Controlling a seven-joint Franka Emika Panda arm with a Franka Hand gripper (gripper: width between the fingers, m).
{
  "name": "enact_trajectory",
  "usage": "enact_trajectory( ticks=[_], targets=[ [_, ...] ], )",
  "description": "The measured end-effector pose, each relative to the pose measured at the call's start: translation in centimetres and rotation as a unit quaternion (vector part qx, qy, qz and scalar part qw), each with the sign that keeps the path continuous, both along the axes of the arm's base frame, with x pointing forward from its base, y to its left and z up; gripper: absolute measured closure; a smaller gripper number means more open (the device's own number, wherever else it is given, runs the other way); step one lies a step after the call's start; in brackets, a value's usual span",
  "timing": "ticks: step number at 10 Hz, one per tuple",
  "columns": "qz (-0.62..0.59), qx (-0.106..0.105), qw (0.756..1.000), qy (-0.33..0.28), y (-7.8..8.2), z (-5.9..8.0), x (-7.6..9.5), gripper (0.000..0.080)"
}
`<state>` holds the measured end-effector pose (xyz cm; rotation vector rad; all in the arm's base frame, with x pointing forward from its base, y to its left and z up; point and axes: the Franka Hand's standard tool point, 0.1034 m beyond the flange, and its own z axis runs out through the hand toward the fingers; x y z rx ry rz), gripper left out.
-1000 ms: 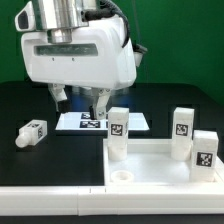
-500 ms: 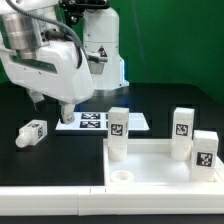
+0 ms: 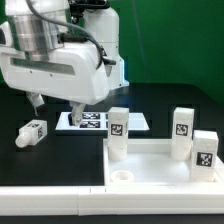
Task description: Assemble square table
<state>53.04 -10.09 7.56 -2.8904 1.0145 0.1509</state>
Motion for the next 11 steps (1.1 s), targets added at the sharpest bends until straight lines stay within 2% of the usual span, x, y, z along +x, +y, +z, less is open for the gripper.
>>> enact_trajectory(
  ticks=[1,2,3,5,7,8,11],
  targets=[
    [0.064,-0.013,0.998,-0.014,-0.7,-0.7,-1.6,0.0151],
    [0.064,-0.019,0.997,-0.025,-1.9,-1.6,-3.2,0.0151],
    [0.039,-0.021,0.998,-0.035,-3.0,-1.9,-3.8,0.0151],
    [0.045,-0.021,0.998,-0.032,-2.5,-1.8,-3.3,0.0151],
    [0.043,-0.021,0.998,-0.031,-2.7,-1.9,-3.5,0.0151],
    [0.065,-0.02,0.997,-0.032,-3.4,-2.4,-4.3,0.0151],
    [0.077,-0.021,0.997,-0.013,-6.4,-4.1,-8.7,0.0151]
  ],
)
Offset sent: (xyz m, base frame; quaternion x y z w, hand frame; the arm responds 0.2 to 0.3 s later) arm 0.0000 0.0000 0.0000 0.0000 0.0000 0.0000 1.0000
